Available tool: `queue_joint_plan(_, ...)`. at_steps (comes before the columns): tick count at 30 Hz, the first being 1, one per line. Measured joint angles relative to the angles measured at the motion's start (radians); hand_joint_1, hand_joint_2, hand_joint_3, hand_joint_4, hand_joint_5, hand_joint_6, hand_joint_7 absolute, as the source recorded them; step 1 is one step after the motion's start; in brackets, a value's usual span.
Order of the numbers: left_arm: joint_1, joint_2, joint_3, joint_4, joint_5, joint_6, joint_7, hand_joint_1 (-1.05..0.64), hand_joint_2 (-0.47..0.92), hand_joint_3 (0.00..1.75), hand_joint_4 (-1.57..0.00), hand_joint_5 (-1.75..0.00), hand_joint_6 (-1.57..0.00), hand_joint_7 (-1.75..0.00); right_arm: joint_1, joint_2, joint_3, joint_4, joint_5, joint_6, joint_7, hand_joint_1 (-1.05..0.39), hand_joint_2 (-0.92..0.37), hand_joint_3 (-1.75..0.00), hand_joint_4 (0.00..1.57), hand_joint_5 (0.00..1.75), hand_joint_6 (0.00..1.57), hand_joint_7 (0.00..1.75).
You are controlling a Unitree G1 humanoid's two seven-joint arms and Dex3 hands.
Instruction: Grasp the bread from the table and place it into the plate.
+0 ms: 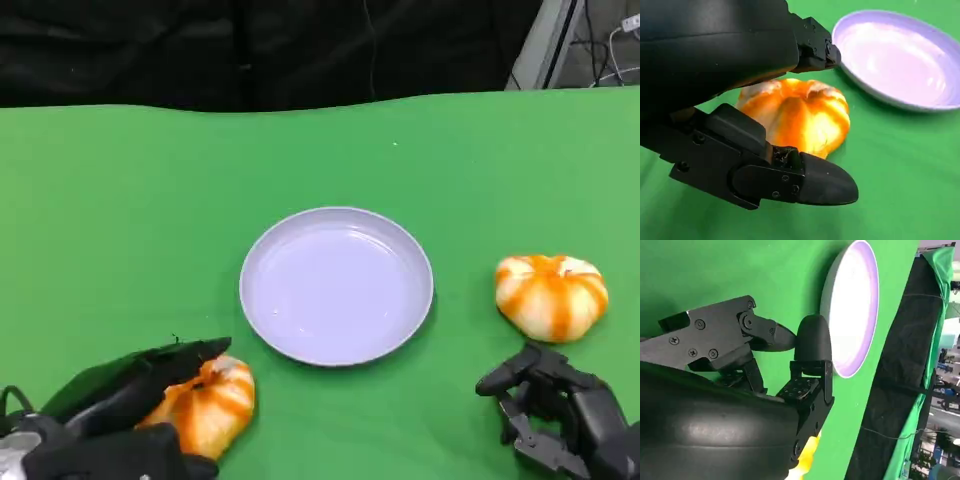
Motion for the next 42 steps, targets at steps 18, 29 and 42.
queue_joint_plan(18,-0.13,0.053,-0.13,0.145,-0.011,0.028,-0.019,-1.05,0.92,0.39,-0.36,-0.06,-0.24,-0.02,0.014,0.0,0.001,-0.028,0.001,0.015,0.0,-0.15,-0.82,-0.68,0.68,1.75,0.74,1.26)
queue_joint_plan(29,-0.151,0.08,-0.151,0.157,-0.051,0.023,-0.044,-0.16,0.92,0.07,-0.45,-0.02,-0.32,-0.01,0.014,0.0,0.002,-0.028,0.001,0.016,0.0,-0.15,-0.82,-0.68,0.69,1.75,0.74,1.25)
queue_joint_plan(42,-0.149,0.094,-0.152,0.149,-0.09,0.039,-0.068,-0.08,0.92,0.1,-0.49,-0.02,-0.42,-0.03,0.014,0.0,0.002,-0.028,0.001,0.016,0.0,-0.15,-0.82,-0.69,0.68,1.75,0.74,1.26)
